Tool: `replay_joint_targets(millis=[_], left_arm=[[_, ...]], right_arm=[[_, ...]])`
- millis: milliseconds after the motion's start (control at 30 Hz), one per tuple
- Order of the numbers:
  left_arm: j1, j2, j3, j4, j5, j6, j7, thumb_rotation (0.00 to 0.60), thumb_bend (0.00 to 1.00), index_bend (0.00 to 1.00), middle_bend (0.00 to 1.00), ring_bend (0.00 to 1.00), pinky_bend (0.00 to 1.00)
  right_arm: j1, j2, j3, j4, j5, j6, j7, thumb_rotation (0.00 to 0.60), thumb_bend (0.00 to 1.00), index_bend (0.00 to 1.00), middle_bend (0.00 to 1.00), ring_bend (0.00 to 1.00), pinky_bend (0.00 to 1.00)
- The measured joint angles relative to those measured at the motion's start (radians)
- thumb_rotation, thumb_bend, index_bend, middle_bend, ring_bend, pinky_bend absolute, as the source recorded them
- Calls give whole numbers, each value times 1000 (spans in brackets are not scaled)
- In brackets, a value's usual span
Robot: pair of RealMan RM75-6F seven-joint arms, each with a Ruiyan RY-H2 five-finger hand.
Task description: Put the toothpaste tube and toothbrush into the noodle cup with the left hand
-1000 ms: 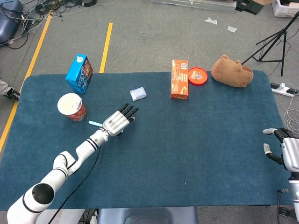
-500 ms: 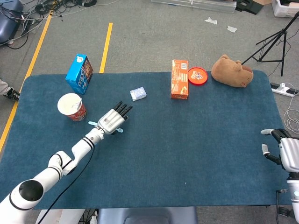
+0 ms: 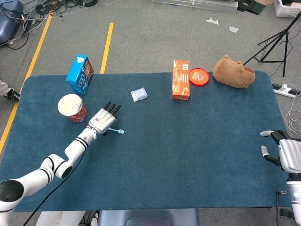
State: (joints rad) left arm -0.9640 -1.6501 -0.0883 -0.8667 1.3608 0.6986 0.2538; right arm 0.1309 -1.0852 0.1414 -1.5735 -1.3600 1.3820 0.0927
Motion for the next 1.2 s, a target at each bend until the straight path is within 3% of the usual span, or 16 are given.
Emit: replay_joint_targets(millis=[500, 1000, 1200], left_arm=[[8, -47, 0, 67, -23, -22, -4, 600, 22, 468, 0, 0, 0], [2, -67, 9, 99, -7, -43, -52, 600, 232, 473, 0, 0, 0], [-2, -71, 10, 100, -5, -51, -55, 600, 259, 476, 0, 0, 0]], right_arm=[[-1, 0, 1, 1, 2, 3, 1, 600, 351, 388, 420, 290, 560], [0, 2, 2, 1, 5, 1, 5, 600, 351, 389, 420, 290, 560], [-1, 4, 2, 1, 6, 0, 10, 600, 351, 389, 420, 290, 560]])
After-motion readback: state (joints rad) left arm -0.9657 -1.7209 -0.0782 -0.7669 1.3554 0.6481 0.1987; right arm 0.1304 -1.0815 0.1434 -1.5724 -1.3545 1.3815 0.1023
